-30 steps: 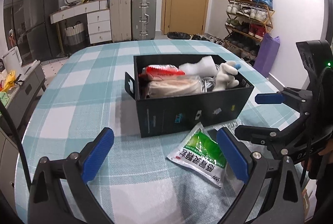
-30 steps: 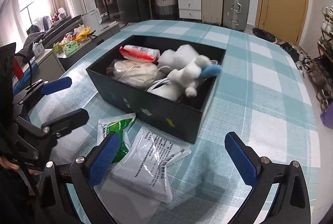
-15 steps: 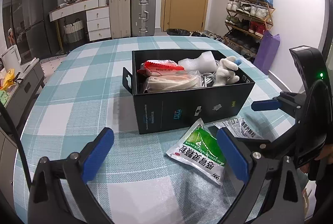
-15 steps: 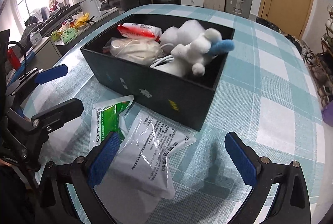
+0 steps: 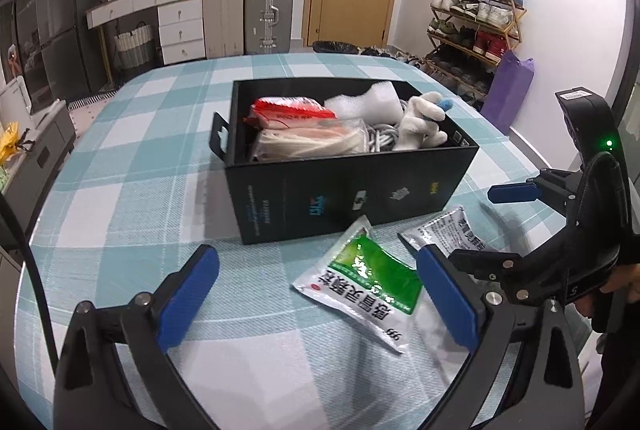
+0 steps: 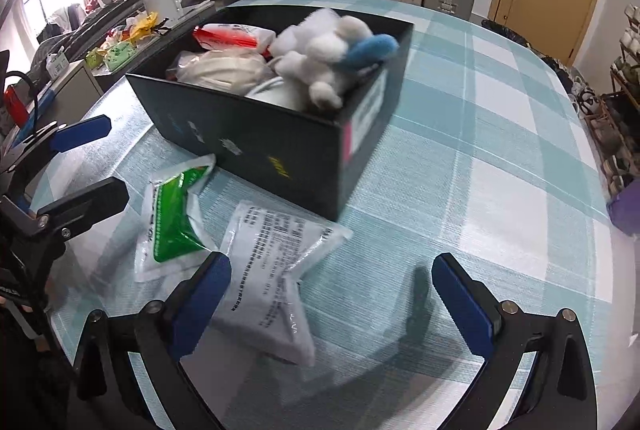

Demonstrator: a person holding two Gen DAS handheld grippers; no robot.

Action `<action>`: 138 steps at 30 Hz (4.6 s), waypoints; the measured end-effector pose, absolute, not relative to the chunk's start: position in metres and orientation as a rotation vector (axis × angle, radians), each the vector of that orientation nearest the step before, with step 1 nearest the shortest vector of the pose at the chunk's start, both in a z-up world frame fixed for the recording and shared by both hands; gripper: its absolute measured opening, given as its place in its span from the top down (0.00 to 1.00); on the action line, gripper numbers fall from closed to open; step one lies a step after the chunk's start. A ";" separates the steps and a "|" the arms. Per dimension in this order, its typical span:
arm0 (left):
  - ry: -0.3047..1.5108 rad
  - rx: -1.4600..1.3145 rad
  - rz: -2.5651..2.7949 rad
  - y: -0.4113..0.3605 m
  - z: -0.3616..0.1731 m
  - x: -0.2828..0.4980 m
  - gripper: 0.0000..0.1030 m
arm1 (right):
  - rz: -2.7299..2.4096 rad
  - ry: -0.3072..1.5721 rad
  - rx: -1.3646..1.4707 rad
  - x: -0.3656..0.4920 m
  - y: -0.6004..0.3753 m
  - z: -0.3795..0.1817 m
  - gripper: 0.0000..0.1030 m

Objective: Organize soft objects
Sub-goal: 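Move both grippers toward the green packet and clear printed packet, then grasp the clear printed packet with the right gripper while the left grasps the green packet, then carry both packets over the box with both grippers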

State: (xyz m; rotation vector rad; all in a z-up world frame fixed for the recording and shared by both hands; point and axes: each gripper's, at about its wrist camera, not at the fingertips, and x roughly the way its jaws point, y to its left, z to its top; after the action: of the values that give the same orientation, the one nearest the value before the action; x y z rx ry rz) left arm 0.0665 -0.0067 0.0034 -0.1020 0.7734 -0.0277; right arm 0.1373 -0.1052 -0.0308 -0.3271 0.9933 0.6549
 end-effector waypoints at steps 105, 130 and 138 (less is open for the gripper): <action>0.651 -0.180 0.013 0.030 0.045 0.047 0.74 | 0.914 0.793 -0.215 0.092 -0.094 0.020 0.70; 0.595 -0.133 -0.040 0.021 0.074 0.110 0.74 | 0.790 0.680 -0.120 0.130 -0.092 0.067 0.70; 0.613 -0.131 -0.036 0.023 0.064 0.131 0.74 | 0.762 0.691 -0.159 0.147 -0.074 0.066 0.70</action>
State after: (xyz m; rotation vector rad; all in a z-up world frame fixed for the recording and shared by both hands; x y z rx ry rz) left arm 0.1306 0.0235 0.0642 -0.1314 0.6127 -0.0359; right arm 0.1475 -0.0739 0.0660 -0.1592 0.6906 0.7620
